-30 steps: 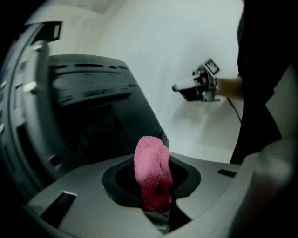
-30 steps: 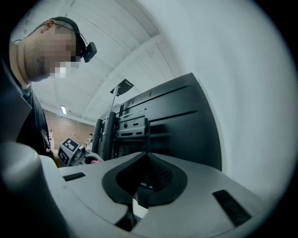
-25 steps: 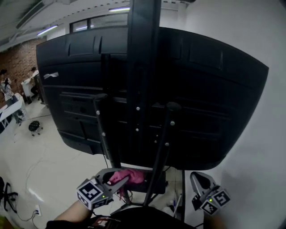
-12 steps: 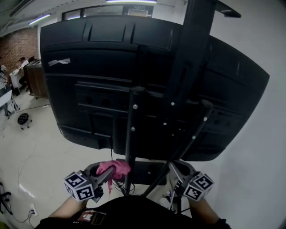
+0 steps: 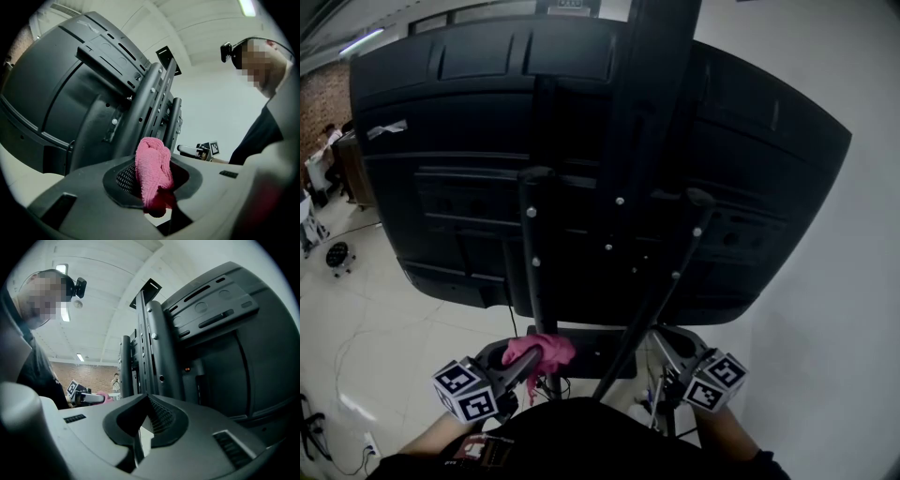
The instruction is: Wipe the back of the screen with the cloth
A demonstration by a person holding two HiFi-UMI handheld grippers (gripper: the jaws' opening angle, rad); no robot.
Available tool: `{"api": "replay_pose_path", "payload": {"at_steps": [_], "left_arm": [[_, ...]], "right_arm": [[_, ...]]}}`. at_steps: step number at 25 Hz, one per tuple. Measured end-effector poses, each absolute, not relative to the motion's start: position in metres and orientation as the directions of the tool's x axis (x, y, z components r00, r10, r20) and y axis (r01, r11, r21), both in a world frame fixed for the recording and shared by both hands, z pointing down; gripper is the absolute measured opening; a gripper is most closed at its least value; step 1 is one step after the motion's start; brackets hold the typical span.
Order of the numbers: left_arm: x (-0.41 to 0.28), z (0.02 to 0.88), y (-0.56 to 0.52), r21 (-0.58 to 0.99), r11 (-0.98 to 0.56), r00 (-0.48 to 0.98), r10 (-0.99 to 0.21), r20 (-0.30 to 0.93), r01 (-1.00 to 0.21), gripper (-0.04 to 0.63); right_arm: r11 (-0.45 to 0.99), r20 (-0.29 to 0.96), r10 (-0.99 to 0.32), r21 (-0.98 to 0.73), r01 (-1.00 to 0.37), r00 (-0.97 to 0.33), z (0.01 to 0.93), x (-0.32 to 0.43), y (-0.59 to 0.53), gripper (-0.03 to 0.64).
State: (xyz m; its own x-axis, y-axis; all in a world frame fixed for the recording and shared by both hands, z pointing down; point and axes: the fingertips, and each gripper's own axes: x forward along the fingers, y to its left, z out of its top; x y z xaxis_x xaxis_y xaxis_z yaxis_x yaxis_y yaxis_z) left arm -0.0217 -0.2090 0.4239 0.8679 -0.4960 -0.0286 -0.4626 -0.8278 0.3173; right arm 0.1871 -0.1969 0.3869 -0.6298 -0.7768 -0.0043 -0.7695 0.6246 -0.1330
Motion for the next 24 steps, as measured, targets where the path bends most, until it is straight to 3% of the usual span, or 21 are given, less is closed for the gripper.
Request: {"api": "replay_pose_path", "payload": {"at_steps": [24], "left_arm": [[-0.014, 0.447, -0.192, 0.362, -0.811, 0.860, -0.508, -0.048, -0.459, 0.100]], "right_arm": [[0.619, -0.020, -0.782, -0.147, -0.772, -0.623, 0.402, 0.188, -0.188, 0.000]]}}
